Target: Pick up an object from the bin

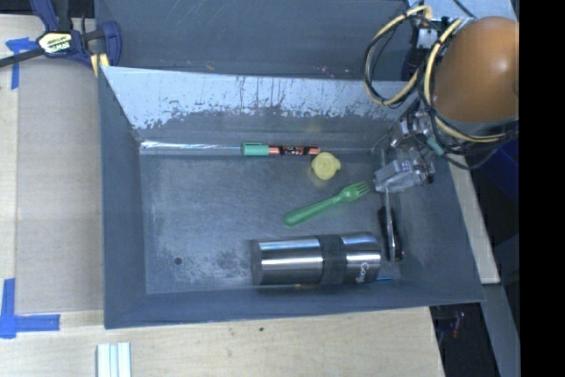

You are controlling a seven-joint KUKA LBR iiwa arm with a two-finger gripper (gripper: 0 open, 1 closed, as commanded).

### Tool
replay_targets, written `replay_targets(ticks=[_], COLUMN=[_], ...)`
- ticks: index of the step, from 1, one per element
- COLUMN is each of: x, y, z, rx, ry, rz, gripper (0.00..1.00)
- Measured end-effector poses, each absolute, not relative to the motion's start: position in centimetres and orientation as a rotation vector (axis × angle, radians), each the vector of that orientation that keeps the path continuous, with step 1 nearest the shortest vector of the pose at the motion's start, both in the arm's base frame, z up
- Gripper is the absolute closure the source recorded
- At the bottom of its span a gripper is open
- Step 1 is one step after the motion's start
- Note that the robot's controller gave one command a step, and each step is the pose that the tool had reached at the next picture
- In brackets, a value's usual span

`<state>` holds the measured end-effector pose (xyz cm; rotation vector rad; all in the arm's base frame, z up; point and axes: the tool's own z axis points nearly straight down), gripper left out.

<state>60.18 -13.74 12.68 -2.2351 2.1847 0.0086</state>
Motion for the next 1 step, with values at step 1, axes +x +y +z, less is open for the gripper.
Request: replay_targets(ticks=[1], x=[60.22], y=[-13.74], z=[15.73], rx=[-2.231], ry=[2.186], rz=[0.008], gripper=[1.00])
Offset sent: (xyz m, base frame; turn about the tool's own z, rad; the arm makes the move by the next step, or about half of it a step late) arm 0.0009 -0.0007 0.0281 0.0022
